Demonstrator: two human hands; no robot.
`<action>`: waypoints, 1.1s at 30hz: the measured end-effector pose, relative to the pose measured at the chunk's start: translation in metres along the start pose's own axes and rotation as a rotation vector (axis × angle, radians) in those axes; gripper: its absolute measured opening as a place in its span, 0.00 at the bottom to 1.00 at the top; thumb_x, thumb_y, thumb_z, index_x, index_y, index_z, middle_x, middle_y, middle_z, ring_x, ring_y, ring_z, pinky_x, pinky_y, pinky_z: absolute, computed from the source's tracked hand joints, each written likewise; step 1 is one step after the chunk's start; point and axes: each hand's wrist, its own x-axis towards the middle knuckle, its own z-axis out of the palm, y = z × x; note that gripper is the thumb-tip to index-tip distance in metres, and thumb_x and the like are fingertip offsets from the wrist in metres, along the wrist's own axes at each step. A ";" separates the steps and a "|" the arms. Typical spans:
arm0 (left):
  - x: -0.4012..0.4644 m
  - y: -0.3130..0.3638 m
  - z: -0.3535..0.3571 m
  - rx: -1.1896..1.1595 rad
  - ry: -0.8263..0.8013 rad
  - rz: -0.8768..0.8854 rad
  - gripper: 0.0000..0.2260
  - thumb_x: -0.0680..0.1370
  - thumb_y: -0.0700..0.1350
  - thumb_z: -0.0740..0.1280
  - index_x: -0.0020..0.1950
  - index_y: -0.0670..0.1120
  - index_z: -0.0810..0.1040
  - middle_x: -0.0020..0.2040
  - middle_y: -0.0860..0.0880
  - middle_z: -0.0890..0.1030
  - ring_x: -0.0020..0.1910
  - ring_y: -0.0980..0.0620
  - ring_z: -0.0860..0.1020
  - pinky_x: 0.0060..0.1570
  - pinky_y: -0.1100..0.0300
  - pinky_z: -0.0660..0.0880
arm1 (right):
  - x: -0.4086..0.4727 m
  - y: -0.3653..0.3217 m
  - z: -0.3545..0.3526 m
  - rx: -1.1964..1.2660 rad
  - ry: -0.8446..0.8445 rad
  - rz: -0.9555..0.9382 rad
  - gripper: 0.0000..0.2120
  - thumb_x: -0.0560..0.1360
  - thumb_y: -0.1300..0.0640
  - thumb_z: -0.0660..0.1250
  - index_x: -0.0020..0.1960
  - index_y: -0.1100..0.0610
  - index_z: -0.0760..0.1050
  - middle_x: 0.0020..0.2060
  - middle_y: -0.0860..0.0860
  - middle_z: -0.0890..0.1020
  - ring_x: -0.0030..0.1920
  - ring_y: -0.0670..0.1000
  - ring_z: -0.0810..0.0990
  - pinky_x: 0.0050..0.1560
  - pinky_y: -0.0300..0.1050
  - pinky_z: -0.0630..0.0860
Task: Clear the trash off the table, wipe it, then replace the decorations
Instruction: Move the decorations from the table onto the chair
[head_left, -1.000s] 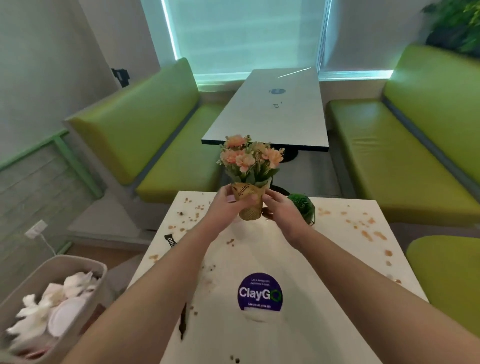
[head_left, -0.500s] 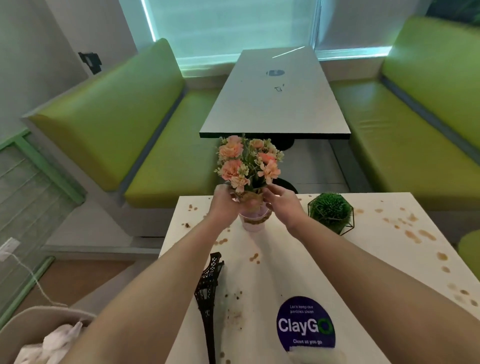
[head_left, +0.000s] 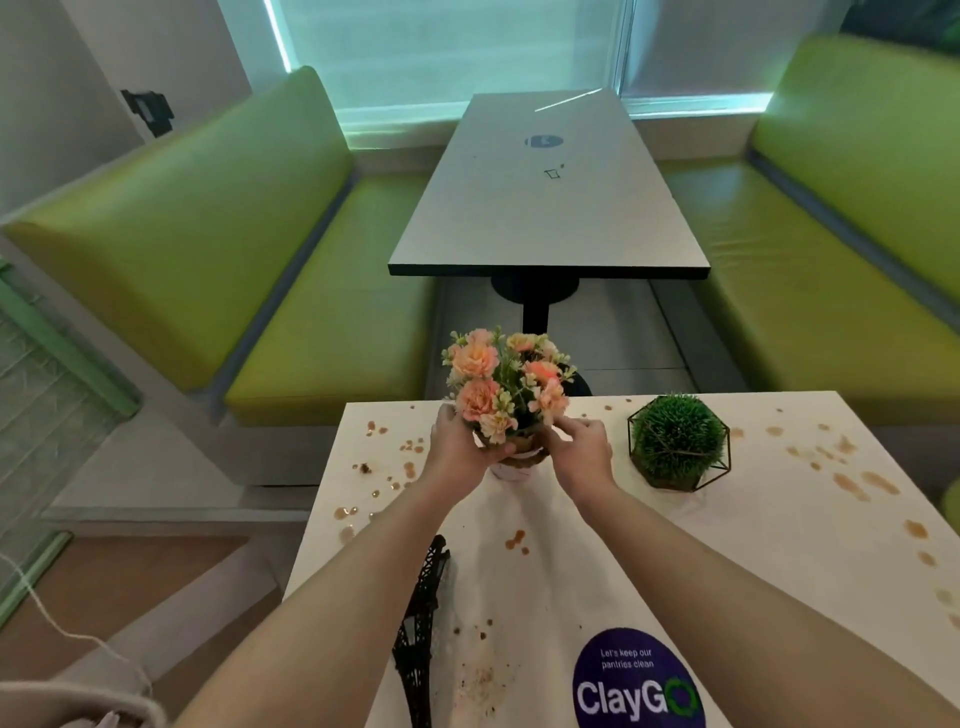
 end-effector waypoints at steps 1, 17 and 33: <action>-0.001 0.003 -0.001 -0.025 -0.025 -0.006 0.35 0.63 0.47 0.81 0.65 0.45 0.69 0.63 0.52 0.72 0.62 0.50 0.74 0.63 0.57 0.73 | 0.003 0.002 0.001 0.045 -0.002 0.003 0.13 0.79 0.51 0.66 0.63 0.52 0.78 0.61 0.53 0.74 0.61 0.55 0.74 0.63 0.51 0.73; -0.010 -0.006 0.004 -0.225 -0.222 -0.158 0.32 0.70 0.39 0.77 0.71 0.47 0.68 0.62 0.48 0.77 0.55 0.49 0.80 0.53 0.54 0.80 | -0.005 0.022 0.002 0.542 -0.204 0.304 0.12 0.82 0.54 0.61 0.60 0.58 0.77 0.49 0.60 0.85 0.43 0.60 0.86 0.44 0.53 0.84; -0.079 0.038 0.018 -0.476 -0.421 -0.464 0.36 0.72 0.70 0.64 0.74 0.53 0.63 0.73 0.48 0.67 0.67 0.37 0.72 0.58 0.39 0.76 | -0.062 0.013 -0.100 0.512 -0.353 0.262 0.13 0.81 0.55 0.61 0.58 0.63 0.78 0.41 0.59 0.81 0.34 0.55 0.82 0.37 0.46 0.80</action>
